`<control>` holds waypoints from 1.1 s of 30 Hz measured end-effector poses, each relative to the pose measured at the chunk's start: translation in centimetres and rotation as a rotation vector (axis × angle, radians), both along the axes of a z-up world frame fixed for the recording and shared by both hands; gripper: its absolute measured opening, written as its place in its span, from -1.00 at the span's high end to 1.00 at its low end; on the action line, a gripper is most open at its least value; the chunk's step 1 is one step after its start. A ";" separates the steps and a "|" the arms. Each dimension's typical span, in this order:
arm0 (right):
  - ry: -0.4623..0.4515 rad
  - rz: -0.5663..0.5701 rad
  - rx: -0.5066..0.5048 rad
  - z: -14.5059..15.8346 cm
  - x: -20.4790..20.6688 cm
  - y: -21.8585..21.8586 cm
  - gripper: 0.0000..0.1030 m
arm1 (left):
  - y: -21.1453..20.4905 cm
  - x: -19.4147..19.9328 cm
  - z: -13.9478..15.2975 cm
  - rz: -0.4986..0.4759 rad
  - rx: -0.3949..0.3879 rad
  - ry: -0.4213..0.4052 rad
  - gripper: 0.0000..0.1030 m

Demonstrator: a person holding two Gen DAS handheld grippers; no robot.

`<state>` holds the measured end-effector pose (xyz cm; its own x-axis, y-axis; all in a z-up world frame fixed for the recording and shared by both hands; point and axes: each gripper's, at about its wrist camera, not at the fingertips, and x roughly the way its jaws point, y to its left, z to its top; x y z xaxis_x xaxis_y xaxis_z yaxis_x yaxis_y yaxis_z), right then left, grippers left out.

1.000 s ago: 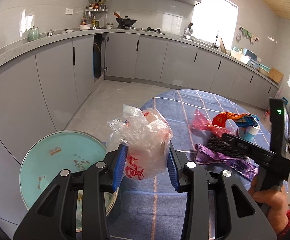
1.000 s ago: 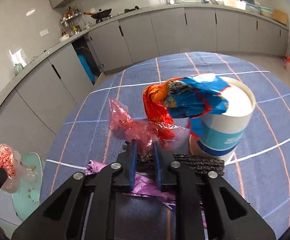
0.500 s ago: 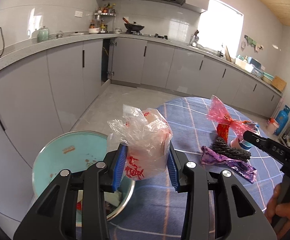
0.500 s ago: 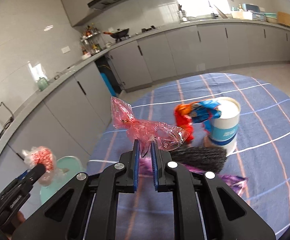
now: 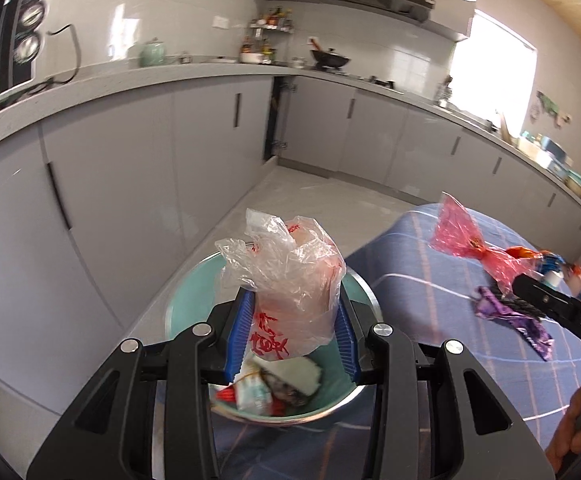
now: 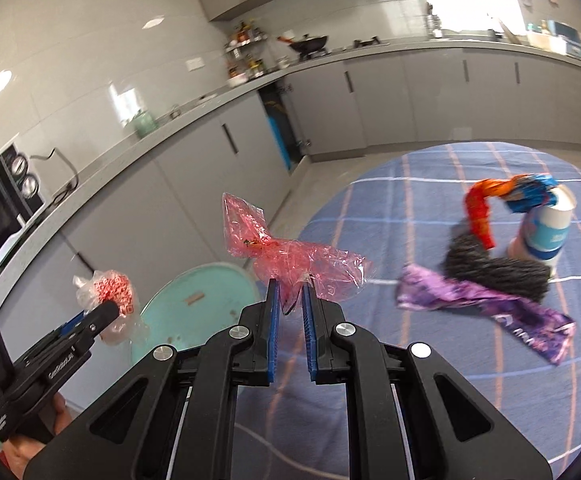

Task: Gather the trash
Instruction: 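Carry both plastic bags over the teal bucket and open both tools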

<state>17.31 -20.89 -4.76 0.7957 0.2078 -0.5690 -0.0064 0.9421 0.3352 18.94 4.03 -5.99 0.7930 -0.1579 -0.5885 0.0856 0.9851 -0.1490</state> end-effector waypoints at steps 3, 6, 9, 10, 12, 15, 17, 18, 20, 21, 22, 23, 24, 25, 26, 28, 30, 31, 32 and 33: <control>0.016 0.046 -0.010 -0.3 0.4 2.1 0.76 | 1.2 0.0 -0.4 0.021 -0.003 0.009 0.26; 0.027 0.083 -0.029 -0.8 0.6 4.1 0.76 | 1.8 0.2 -0.7 0.024 -0.006 0.019 0.26; 0.044 0.123 -0.040 -1.3 1.1 5.9 0.76 | 2.5 0.4 -1.2 0.027 -0.015 0.034 0.26; 0.048 0.131 -0.044 -1.5 1.3 6.3 0.76 | 2.6 0.5 -1.3 0.026 -0.017 0.039 0.26; 0.065 0.151 -0.044 -2.0 1.9 7.4 0.76 | 2.5 1.0 -1.7 0.024 -0.013 0.056 0.26; 0.094 0.165 -0.033 -2.9 3.1 8.6 0.76 | 2.3 1.3 -2.2 0.023 -0.012 0.073 0.26; 0.097 0.166 -0.038 -3.1 3.6 9.1 0.76 | 2.3 1.5 -2.4 0.022 -0.010 0.080 0.26; 0.098 0.167 -0.043 -3.2 3.7 9.4 0.76 | 2.3 1.6 -2.4 0.023 -0.008 0.083 0.26; 0.105 0.169 -0.047 -3.5 4.1 9.7 0.76 | 2.4 1.9 -2.7 0.026 -0.003 0.093 0.26; 0.109 0.169 -0.048 -3.6 4.3 9.8 0.76 | 2.4 2.0 -2.9 0.026 -0.002 0.098 0.26; 0.111 0.169 -0.049 -3.7 4.4 9.9 0.76 | 2.4 2.1 -3.1 0.027 -0.001 0.104 0.26; 0.114 0.170 -0.052 -3.8 4.5 10.0 0.76 | 2.5 2.2 -3.3 0.027 0.000 0.108 0.26; 0.116 0.171 -0.053 -3.9 4.7 10.2 0.76 | 2.4 2.3 -3.5 0.028 0.002 0.113 0.26; 0.119 0.172 -0.055 -4.1 4.9 10.4 0.76 | 2.3 2.6 -3.7 0.026 0.004 0.120 0.26; 0.121 0.172 -0.057 -4.2 5.1 10.5 0.76 | 2.2 2.9 -3.8 0.025 0.007 0.125 0.26; 0.128 0.174 -0.061 -4.5 5.5 10.8 0.76 | 2.1 3.4 -4.3 0.026 0.014 0.141 0.26; 0.138 0.172 -0.050 -4.8 6.0 11.0 0.76 | 2.0 3.8 -4.7 0.027 0.023 0.164 0.26; 0.141 0.173 -0.048 -5.0 6.2 11.0 0.76 | 2.0 4.0 -5.0 0.027 0.029 0.175 0.26; 0.144 0.175 -0.047 -5.1 6.4 11.1 0.75 | 2.0 4.1 -5.3 0.028 0.033 0.182 0.26; 0.149 0.176 -0.047 -5.4 6.7 11.2 0.75 | 2.0 4.2 -5.5 0.029 0.037 0.190 0.26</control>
